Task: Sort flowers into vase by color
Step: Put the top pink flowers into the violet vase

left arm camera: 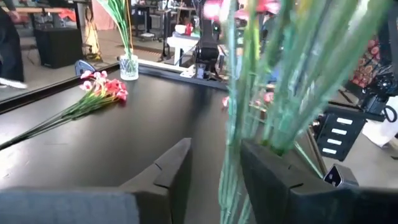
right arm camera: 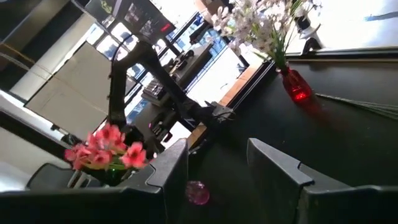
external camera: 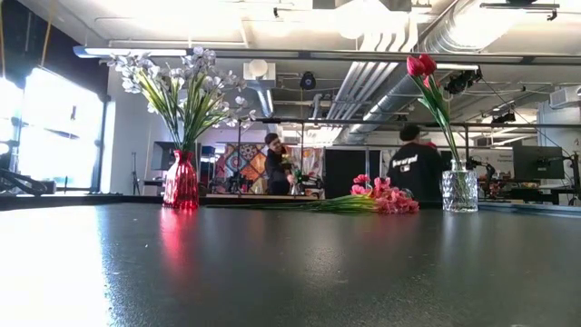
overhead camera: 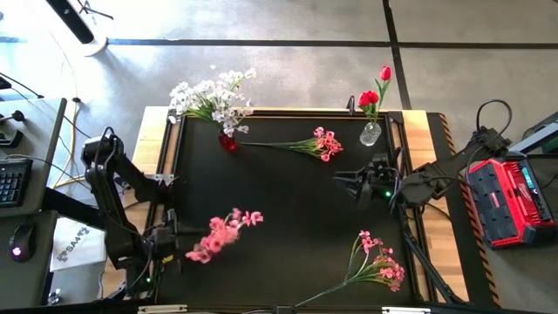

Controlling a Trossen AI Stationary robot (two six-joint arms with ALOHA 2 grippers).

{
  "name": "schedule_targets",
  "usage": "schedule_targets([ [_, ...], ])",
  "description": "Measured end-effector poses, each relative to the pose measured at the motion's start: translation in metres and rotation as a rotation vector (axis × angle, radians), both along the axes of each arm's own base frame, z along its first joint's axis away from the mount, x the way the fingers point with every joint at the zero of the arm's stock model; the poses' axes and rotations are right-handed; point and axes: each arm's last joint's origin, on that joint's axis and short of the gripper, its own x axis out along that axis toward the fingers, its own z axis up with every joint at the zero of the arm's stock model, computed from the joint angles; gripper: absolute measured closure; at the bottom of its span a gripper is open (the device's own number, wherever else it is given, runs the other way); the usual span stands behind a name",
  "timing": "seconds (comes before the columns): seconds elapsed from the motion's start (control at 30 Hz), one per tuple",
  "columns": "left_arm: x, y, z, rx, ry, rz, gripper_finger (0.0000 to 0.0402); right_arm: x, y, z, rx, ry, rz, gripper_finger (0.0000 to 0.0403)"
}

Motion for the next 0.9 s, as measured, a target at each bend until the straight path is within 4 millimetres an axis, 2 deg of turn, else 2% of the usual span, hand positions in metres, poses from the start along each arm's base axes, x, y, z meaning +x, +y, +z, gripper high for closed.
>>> schedule_targets([
  [0.13,-0.002,0.008,0.01,-0.018,0.034,-0.008,0.0265,0.003,0.003,-0.006,-0.012,0.045,0.043,0.0249],
  [0.33,-0.008,0.026,0.034,-0.014,0.107,-0.052,0.0263,0.016,0.013,-0.04,0.021,0.264,0.074,0.0249],
  [0.63,-0.013,0.071,0.071,-0.197,0.128,-0.058,0.0263,0.039,0.027,-0.08,0.035,0.479,0.099,0.0249],
  [0.9,-0.008,0.106,0.096,-0.309,0.148,-0.058,0.0263,0.047,0.035,-0.115,0.074,0.747,0.209,0.0249],
])
